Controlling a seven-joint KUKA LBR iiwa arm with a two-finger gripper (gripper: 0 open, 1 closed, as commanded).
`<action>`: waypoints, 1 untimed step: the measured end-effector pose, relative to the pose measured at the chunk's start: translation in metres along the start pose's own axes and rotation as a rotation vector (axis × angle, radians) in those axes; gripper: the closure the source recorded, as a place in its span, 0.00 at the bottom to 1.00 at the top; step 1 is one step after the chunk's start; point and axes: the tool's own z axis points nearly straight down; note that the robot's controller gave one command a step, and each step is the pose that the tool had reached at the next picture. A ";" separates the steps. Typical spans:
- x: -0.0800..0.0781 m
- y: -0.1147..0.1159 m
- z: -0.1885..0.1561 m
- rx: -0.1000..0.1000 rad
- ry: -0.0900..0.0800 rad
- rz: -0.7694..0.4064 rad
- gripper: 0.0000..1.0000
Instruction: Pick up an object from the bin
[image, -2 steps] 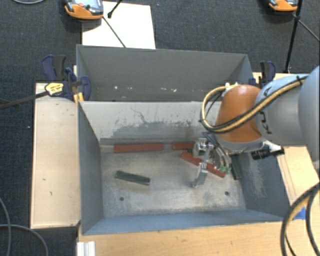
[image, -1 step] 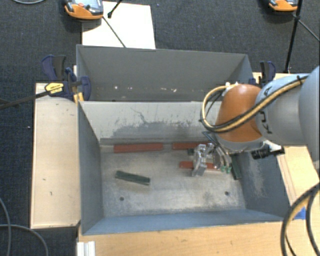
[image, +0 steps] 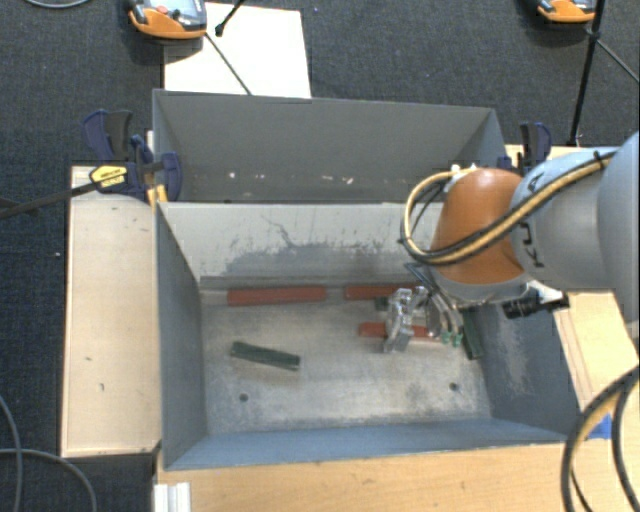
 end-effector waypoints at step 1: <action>0.000 0.048 -0.169 -0.002 -0.005 -0.022 1.00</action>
Offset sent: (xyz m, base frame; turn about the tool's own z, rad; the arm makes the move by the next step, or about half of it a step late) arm 0.0000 0.0000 0.0000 0.0000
